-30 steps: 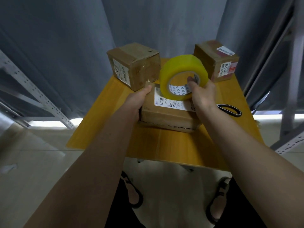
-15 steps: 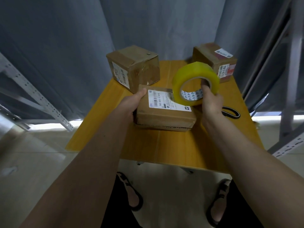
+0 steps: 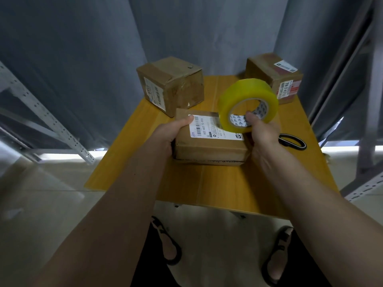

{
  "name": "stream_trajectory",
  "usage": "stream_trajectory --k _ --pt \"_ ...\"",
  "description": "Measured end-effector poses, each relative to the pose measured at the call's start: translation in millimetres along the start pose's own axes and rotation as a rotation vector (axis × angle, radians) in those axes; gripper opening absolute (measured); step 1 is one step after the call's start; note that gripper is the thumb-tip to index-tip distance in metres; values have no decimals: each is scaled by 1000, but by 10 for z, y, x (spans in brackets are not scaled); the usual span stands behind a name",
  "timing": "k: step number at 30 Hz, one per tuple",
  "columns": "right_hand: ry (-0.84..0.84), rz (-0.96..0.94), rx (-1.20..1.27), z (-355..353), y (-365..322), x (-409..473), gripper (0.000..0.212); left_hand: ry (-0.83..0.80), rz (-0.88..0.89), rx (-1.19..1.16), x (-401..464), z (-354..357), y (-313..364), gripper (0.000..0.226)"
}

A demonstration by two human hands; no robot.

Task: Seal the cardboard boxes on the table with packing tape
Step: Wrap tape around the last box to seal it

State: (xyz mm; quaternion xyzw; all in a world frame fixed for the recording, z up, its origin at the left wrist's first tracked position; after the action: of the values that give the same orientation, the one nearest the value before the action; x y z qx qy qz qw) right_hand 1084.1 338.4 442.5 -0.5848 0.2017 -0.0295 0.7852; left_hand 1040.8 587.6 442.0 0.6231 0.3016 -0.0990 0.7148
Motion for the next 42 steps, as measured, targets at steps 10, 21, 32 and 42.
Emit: stream_trajectory --k 10,21,32,42 --pt "28 2 23 -132 -67 41 15 17 -1 -25 19 -55 -12 49" --pt "41 8 -18 -326 -72 231 9 52 -19 -45 28 -181 -58 44" --pt "69 -64 -177 -318 -28 327 7 304 50 484 -95 -474 -1 66" --pt "99 -129 -280 -369 -151 416 26 253 743 1317 -83 547 308 76"
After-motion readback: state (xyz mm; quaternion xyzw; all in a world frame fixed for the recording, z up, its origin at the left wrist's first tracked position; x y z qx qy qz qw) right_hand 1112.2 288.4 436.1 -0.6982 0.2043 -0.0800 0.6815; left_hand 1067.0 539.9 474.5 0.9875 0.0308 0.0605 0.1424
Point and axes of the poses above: each hand's wrist, its own x-axis towards the middle knuckle, its own z-axis out of the palm, y = z × x, the point moved 9 cm from there along x, towards the middle knuckle, and after that the axes turned 2 degrees about -z, right-handed, at the moved point
